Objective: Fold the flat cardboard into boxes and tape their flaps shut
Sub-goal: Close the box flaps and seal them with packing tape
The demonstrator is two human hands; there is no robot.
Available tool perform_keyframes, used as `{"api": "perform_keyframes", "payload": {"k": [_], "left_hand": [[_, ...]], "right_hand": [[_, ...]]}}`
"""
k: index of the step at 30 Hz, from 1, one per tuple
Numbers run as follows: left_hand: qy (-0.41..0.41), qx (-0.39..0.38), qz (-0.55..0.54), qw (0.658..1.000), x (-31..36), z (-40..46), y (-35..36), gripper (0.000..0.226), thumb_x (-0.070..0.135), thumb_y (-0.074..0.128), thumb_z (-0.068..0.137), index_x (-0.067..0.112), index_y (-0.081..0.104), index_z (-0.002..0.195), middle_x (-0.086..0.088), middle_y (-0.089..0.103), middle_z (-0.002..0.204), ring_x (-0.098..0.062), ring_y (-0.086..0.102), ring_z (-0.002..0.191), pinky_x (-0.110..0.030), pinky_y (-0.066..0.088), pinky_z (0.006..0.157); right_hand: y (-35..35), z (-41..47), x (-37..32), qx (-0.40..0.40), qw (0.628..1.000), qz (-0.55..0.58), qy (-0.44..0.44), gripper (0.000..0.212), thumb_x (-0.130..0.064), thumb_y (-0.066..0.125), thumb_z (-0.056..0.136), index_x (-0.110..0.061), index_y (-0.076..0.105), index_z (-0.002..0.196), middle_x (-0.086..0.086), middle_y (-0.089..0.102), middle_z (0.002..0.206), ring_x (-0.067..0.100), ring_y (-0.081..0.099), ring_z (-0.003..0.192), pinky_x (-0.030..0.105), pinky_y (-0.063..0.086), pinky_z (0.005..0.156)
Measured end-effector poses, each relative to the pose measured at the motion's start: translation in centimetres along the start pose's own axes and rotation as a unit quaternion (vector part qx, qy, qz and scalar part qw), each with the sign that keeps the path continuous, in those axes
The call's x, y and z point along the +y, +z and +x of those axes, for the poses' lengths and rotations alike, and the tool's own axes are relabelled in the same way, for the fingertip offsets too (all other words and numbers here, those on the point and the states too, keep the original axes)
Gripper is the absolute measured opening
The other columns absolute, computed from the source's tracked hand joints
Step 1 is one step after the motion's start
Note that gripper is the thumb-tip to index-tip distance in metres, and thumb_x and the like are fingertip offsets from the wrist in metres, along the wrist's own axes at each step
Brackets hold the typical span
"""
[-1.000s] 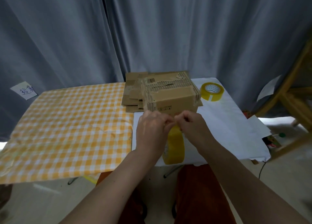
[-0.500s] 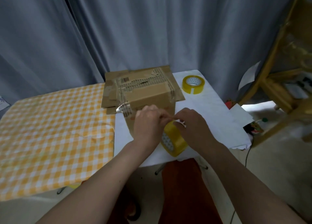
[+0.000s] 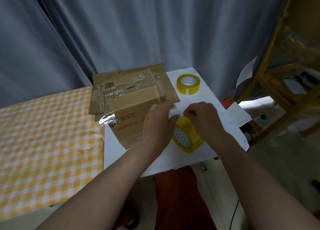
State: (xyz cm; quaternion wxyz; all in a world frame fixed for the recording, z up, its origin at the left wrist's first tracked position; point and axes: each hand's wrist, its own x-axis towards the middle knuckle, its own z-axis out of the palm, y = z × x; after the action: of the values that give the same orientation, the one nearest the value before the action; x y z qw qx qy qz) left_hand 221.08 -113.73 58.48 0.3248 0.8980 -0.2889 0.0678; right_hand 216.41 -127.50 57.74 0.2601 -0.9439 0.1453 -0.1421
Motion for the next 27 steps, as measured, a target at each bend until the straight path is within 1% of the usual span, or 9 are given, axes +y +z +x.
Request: {"api": "perform_keyframes", "payload": {"k": [3,6,9,11,13,15,20,23,27], "left_hand": [[0.031,0.076,-0.006,0.997,-0.7,1.1,-1.3,0.037,0.011,0.057,0.086,0.018,0.057,0.123,-0.002,0.064,0.109,-0.024,0.057,0.101,-0.030,0.039,0.079],[0.068,0.114,0.108,0.985,-3.2,1.6,-3.2,0.041,0.001,0.058,0.082,0.009,0.061,0.123,-0.009,0.064,0.121,-0.029,0.056,0.114,-0.040,0.036,0.101],[0.002,0.089,0.185,0.979,-5.6,1.8,-4.4,0.040,0.003,0.058,0.085,0.008,0.061,0.124,-0.013,0.065,0.117,-0.032,0.056,0.114,-0.053,0.023,0.113],[-0.041,0.064,0.199,0.977,-6.4,1.7,-4.7,0.044,0.005,0.055,0.085,0.012,0.056,0.129,-0.012,0.065,0.114,-0.031,0.055,0.113,-0.049,0.015,0.117],[-0.041,0.052,0.191,0.979,-6.9,1.4,-4.9,0.051,0.001,0.054,0.081,0.012,0.054,0.131,-0.013,0.064,0.113,-0.030,0.054,0.111,-0.047,0.017,0.117],[-0.021,0.057,0.157,0.986,-7.3,1.1,-5.2,0.054,-0.006,0.054,0.077,0.009,0.056,0.128,-0.016,0.065,0.109,-0.032,0.054,0.107,-0.047,0.028,0.112],[-0.042,0.006,-0.007,0.999,-9.2,2.4,-7.3,0.055,-0.013,0.042,0.081,0.014,0.061,0.125,0.002,0.065,0.119,-0.012,0.053,0.117,-0.010,0.033,0.099],[-0.055,-0.014,-0.066,0.996,-10.1,2.5,-8.1,0.059,-0.018,0.035,0.083,0.013,0.058,0.128,0.008,0.063,0.116,0.002,0.053,0.114,0.000,0.031,0.097],[-0.037,0.031,-0.066,0.997,-11.2,1.8,-8.3,0.056,-0.020,0.037,0.084,0.011,0.057,0.126,-0.003,0.059,0.122,0.005,0.055,0.109,-0.011,0.039,0.098]], "right_hand": [[-0.5,2.1,1.8,0.002,1.000,-0.020,0.007,0.020,-0.002,0.053,0.089,-0.007,0.073,0.090,0.011,0.069,0.097,0.025,0.060,0.090,0.034,0.047,0.082],[0.2,3.3,3.5,-0.013,0.996,-0.093,-0.002,0.019,-0.005,0.050,0.092,-0.005,0.068,0.096,0.014,0.066,0.102,0.027,0.058,0.095,0.035,0.045,0.086],[1.9,3.9,4.1,-0.084,0.980,-0.176,-0.029,0.020,-0.007,0.046,0.095,-0.003,0.064,0.104,0.016,0.063,0.108,0.030,0.058,0.103,0.035,0.041,0.091],[3.5,3.7,3.4,-0.103,0.955,-0.267,-0.073,0.014,-0.001,0.055,0.084,-0.001,0.066,0.093,0.017,0.061,0.091,0.031,0.063,0.094,0.034,0.047,0.081],[5.0,3.3,2.5,-0.086,0.935,-0.326,-0.109,0.016,-0.005,0.073,0.053,-0.004,0.067,0.068,0.010,0.059,0.068,0.026,0.066,0.069,0.029,0.052,0.058],[7.5,2.5,2.1,-0.153,0.894,-0.394,-0.147,0.016,-0.013,0.071,0.064,-0.010,0.069,0.080,0.009,0.063,0.086,0.025,0.064,0.083,0.033,0.051,0.074],[12.6,1.1,4.5,-0.209,0.867,-0.405,-0.200,0.027,-0.014,0.048,0.093,-0.010,0.062,0.115,0.013,0.041,0.134,0.032,0.037,0.126,0.040,0.034,0.101],[13.2,0.9,4.6,-0.208,0.883,-0.371,-0.197,0.029,-0.008,0.041,0.095,-0.007,0.054,0.121,0.011,0.046,0.127,0.029,0.040,0.123,0.037,0.037,0.098],[12.0,0.4,4.4,-0.148,0.927,-0.296,-0.177,0.051,0.004,0.074,0.072,0.004,0.059,0.121,0.024,0.061,0.120,0.037,0.061,0.108,0.043,0.055,0.079]]}}
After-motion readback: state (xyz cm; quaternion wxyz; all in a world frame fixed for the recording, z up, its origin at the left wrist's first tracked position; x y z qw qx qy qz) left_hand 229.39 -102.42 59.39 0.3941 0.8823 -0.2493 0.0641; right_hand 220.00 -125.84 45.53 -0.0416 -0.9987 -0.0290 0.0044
